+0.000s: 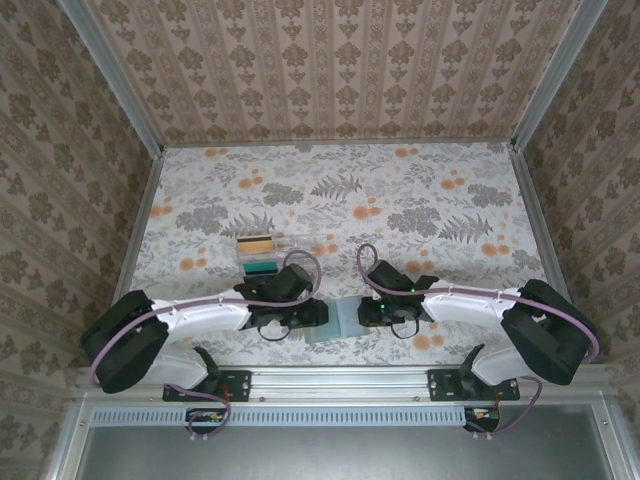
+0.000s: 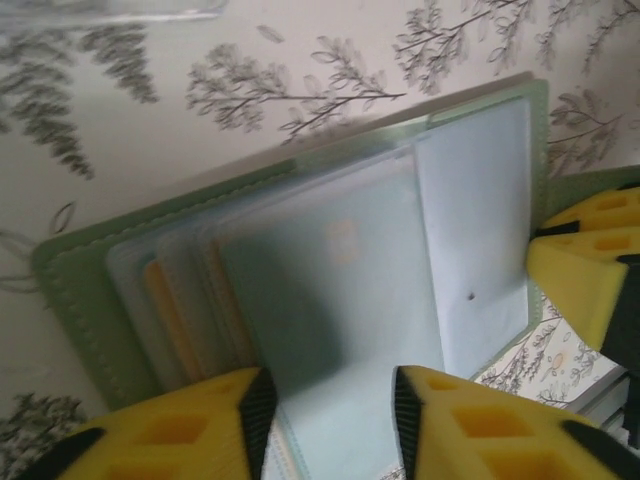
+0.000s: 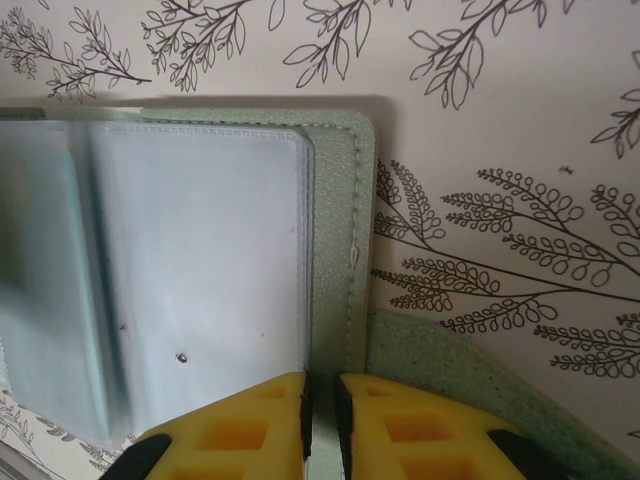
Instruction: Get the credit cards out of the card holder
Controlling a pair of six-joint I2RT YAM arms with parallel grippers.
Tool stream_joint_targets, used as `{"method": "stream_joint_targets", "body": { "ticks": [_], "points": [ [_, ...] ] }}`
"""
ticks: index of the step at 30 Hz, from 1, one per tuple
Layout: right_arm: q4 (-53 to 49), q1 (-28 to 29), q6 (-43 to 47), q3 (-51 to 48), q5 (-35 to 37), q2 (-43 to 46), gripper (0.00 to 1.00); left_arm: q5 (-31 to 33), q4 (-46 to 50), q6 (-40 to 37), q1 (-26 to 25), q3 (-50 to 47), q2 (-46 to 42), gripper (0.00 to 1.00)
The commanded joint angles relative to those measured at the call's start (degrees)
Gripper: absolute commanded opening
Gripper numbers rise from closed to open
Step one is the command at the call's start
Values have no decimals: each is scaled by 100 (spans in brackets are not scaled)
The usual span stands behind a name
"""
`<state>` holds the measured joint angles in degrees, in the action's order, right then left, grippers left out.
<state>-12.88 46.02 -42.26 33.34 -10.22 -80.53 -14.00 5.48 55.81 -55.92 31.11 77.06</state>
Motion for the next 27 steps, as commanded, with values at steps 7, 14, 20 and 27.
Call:
{"method": "stream_joint_targets", "body": {
  "ticks": [7,14,20,27],
  "points": [
    [-63,124,-107,-139,116,-217,19,-338,-351,-158,-71,158,286,49],
    [-42,126,-138,-170,139,-196,19,-411,-424,-276,-83,254,245,56],
    [-89,121,-170,-203,245,-21,26,-378,-285,-412,-86,400,50,73],
    [-235,116,-160,-170,386,182,35,-419,-311,-453,-95,417,20,85]
  ]
}}
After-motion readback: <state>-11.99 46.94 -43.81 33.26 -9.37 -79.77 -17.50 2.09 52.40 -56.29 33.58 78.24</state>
